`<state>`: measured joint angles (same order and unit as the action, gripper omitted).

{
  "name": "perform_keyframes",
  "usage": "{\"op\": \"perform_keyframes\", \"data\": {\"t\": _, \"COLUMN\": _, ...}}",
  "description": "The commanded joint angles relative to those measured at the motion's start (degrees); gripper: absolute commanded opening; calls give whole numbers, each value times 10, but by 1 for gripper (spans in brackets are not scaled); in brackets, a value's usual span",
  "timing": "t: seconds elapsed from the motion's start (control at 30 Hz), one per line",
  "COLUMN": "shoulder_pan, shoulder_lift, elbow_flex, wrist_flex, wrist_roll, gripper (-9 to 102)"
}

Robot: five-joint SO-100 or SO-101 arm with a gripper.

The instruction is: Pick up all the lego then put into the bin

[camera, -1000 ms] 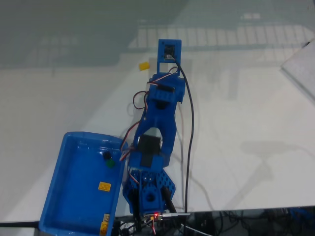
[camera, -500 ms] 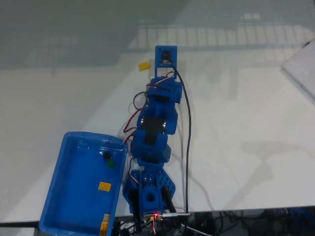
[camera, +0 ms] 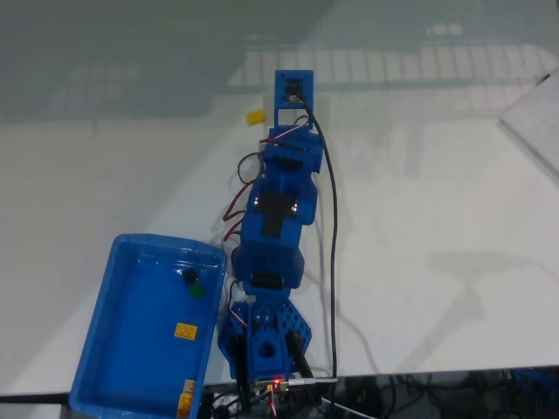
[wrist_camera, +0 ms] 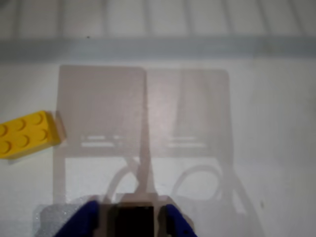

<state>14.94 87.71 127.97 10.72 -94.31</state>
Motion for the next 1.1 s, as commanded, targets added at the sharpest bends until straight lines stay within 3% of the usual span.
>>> {"op": "perform_keyframes", "data": {"t": 0.0, "shoulder_pan": 3, "shoulder_lift": 0, "elbow_flex": -14, "wrist_flex": 3, "wrist_roll": -9, "gripper": 12}}
{"op": "perform_keyframes", "data": {"t": 0.33, "shoulder_pan": 5, "shoulder_lift": -1, "elbow_flex": -13, "wrist_flex": 3, "wrist_roll": -8, "gripper": 10}}
{"op": "perform_keyframes", "data": {"t": 0.6, "shoulder_pan": 6, "shoulder_lift": -2, "elbow_flex": -12, "wrist_flex": 3, "wrist_roll": -8, "gripper": 0}}
{"op": "perform_keyframes", "data": {"t": 0.8, "shoulder_pan": 0, "shoulder_lift": 1, "elbow_flex": -14, "wrist_flex": 3, "wrist_roll": 4, "gripper": 0}}
{"op": "perform_keyframes", "data": {"t": 1.07, "shoulder_pan": -77, "shoulder_lift": 177, "elbow_flex": -8, "wrist_flex": 35, "wrist_roll": 151, "gripper": 0}}
